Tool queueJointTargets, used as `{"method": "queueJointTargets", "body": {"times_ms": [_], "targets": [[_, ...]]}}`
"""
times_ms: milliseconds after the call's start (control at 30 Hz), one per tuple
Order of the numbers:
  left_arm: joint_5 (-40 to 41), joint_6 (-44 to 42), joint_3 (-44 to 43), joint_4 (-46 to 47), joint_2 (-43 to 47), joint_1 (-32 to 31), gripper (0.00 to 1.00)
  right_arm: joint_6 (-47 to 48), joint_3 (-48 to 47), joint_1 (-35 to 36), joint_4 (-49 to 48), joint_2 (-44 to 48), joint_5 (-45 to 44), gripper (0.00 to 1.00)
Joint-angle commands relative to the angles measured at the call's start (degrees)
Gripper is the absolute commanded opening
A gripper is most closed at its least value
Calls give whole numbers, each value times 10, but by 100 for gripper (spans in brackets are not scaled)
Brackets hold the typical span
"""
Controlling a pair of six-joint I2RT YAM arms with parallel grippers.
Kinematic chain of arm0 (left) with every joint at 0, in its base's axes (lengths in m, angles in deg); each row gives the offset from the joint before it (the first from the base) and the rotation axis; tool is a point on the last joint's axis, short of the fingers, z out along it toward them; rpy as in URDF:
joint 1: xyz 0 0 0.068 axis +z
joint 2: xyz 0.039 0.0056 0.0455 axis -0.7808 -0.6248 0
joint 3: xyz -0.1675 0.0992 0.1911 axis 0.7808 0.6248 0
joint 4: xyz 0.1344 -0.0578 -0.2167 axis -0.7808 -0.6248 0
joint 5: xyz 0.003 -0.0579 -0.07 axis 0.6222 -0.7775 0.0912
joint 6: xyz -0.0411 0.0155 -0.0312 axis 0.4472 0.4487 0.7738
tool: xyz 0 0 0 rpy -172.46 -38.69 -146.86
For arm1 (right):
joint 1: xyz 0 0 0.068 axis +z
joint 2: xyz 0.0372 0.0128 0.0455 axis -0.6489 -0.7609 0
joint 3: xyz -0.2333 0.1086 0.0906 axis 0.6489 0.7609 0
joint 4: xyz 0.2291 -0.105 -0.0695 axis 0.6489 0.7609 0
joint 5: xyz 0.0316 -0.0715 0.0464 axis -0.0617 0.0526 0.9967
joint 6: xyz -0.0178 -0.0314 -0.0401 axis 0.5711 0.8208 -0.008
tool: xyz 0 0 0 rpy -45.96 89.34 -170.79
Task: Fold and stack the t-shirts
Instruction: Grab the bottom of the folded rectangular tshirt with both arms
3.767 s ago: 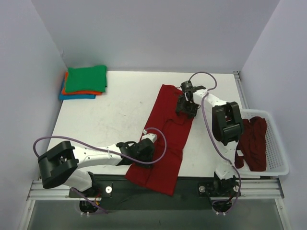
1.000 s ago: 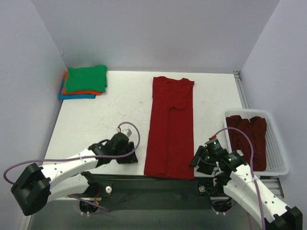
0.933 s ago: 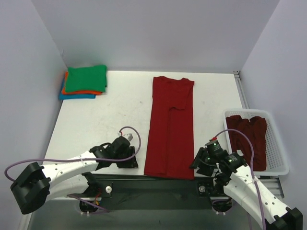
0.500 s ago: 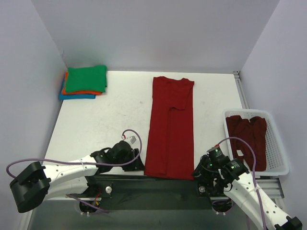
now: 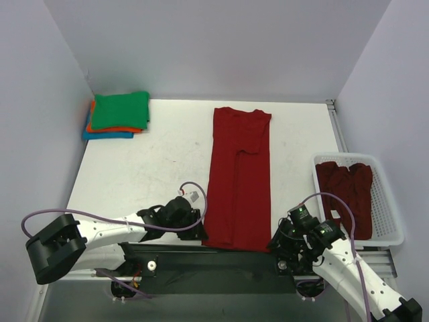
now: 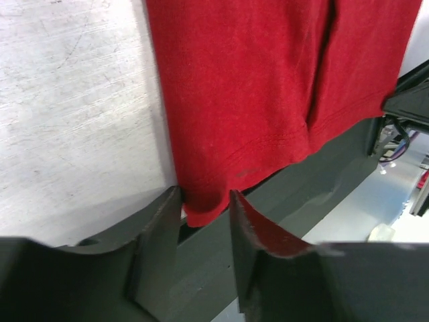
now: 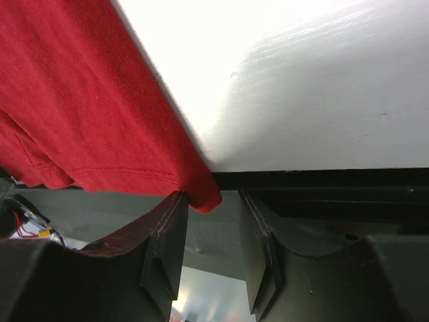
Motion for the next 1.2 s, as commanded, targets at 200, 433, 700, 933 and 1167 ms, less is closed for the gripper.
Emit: {"method": "queueJointTargets", "body": {"times_ms": [200, 433, 700, 933, 1167], "targets": [[-9, -4, -29, -10, -22, -15, 24, -5, 5, 4, -9, -29, 31, 26], [-20, -20, -74, 3, -37, -15, 0, 7, -42, 4, -29, -53, -1, 2], [-26, -59, -191, -31, -82, 6, 0, 58, -171, 3, -40, -127, -68, 0], [-33, -54, -291, -16, -183, 79, 0, 105, -257, -21, -150, -257, -138, 0], [-14, -53, -382, -12, -288, 156, 0, 126, -321, -94, -262, -400, -129, 0]]}}
